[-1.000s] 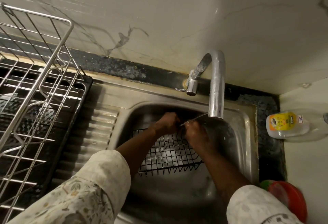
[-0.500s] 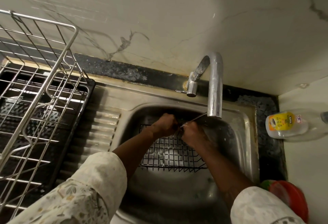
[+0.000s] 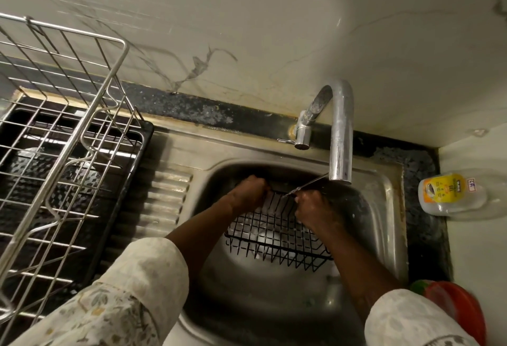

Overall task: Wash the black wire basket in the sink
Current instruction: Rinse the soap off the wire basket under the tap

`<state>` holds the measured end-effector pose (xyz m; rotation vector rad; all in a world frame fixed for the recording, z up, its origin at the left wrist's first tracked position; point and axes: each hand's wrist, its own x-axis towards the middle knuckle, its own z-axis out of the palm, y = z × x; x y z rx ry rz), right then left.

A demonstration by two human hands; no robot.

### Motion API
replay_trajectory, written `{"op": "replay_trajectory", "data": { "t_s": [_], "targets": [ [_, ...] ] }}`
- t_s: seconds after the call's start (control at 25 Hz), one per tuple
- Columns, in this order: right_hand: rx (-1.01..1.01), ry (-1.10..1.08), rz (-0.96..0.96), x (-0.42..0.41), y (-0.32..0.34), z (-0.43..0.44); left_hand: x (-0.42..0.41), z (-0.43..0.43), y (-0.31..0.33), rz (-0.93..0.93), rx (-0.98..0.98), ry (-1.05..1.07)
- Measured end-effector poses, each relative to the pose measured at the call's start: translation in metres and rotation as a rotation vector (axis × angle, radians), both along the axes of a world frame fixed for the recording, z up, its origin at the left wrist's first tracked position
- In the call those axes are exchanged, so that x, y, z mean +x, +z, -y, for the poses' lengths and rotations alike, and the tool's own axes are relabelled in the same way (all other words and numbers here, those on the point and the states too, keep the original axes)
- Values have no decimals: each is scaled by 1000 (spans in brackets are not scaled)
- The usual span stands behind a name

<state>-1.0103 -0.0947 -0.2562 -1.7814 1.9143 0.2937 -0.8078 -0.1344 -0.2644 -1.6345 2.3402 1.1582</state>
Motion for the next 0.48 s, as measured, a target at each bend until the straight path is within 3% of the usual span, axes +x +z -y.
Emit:
{"op": "replay_trajectory", "data": {
  "t_s": [0.2, 0.48],
  "targets": [
    [5, 119, 10, 12, 1, 5, -5, 5, -1, -1, 10, -28],
    [-18, 81, 63, 24, -2, 4, -10, 4, -8, 34, -4, -43]
  ]
}}
